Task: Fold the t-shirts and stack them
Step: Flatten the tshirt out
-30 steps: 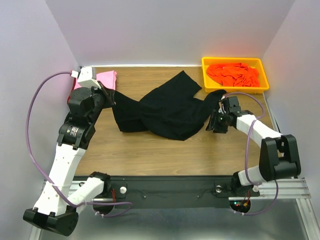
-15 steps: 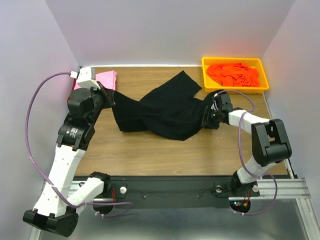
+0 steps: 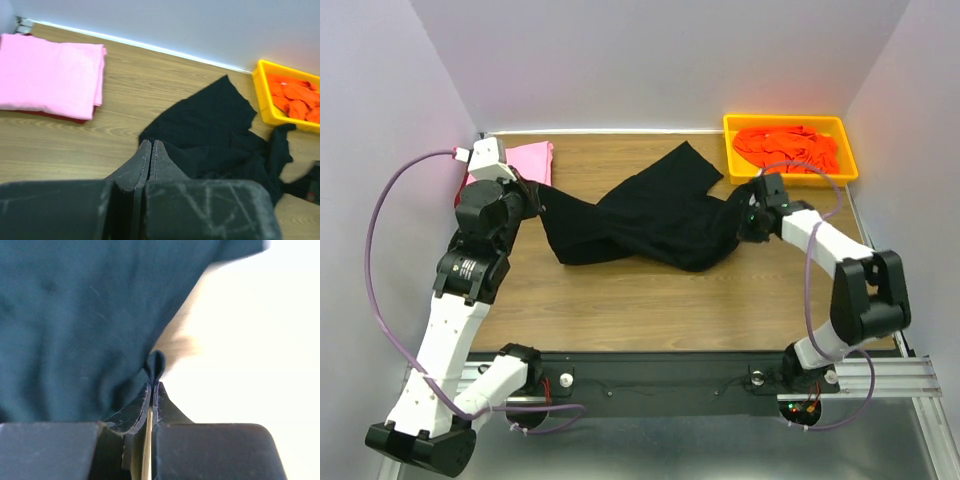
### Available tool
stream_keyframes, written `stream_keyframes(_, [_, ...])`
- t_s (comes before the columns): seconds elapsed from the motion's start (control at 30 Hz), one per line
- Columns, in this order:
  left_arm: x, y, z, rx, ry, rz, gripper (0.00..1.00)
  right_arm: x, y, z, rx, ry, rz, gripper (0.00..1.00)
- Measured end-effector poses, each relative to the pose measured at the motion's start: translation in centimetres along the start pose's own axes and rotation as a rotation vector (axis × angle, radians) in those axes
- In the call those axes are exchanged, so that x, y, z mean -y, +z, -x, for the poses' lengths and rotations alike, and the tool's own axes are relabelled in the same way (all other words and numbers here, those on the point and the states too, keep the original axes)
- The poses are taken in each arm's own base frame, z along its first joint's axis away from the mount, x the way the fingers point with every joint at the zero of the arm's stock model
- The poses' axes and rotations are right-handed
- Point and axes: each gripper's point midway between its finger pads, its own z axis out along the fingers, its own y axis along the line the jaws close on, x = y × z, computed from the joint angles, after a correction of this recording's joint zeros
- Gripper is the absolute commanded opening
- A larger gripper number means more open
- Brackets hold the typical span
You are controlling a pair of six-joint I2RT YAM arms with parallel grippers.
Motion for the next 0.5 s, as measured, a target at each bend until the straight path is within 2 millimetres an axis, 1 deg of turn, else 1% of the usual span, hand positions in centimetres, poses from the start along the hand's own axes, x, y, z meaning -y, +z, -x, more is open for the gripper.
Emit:
stream_keyframes(0.03, [-0.5, 0.1, -0.1, 0.003, 0.003, 0.026, 0.00, 0.4, -1.4, 1.2, 0.031, -0.012, -0.042, 0.01])
stream_keyframes(0.07, [-1.0, 0.2, -0.3, 0.004, 0.005, 0.049, 0.00, 0.5, -3.1, 2.9, 0.078, -0.021, -0.068, 0.01])
stream_keyframes(0.1, [-1.7, 0.3, -0.6, 0.003, 0.008, 0.082, 0.00, 0.9, -5.3, 5.3, 0.148, -0.033, -0.119, 0.01])
stream_keyframes(0.17, [-3.1, 0.7, -1.6, -0.009, 0.015, 0.144, 0.00, 1.2, -9.2, 8.9, 0.264, -0.037, -0.178, 0.01])
stream_keyframes(0.23, [-4.7, 0.9, -2.6, -0.023, 0.024, 0.203, 0.00, 2.0, -13.0, 11.5, 0.376, -0.027, -0.241, 0.01])
stream_keyframes(0.27, [-5.7, 1.1, -3.3, -0.031, 0.028, 0.239, 0.00, 2.7, -14.8, 12.2, 0.423, -0.017, -0.269, 0.01])
stream_keyframes(0.33, [-7.6, 1.2, -4.7, -0.055, 0.041, 0.306, 0.00, 4.1, -16.2, 11.7, 0.438, -0.001, -0.310, 0.01])
stream_keyframes(0.37, [-8.2, 1.3, -5.1, -0.061, 0.045, 0.324, 0.00, 4.9, -16.4, 11.0, 0.426, 0.005, -0.332, 0.01])
stream_keyframes(0.43, [-9.9, 1.6, -7.1, -0.098, 0.056, 0.377, 0.00, 6.3, -15.7, 9.1, 0.368, 0.013, -0.370, 0.01])
stream_keyframes(0.5, [-10.8, 1.9, -8.7, -0.130, 0.064, 0.399, 0.00, 7.3, -14.4, 7.3, 0.299, 0.016, -0.395, 0.01])
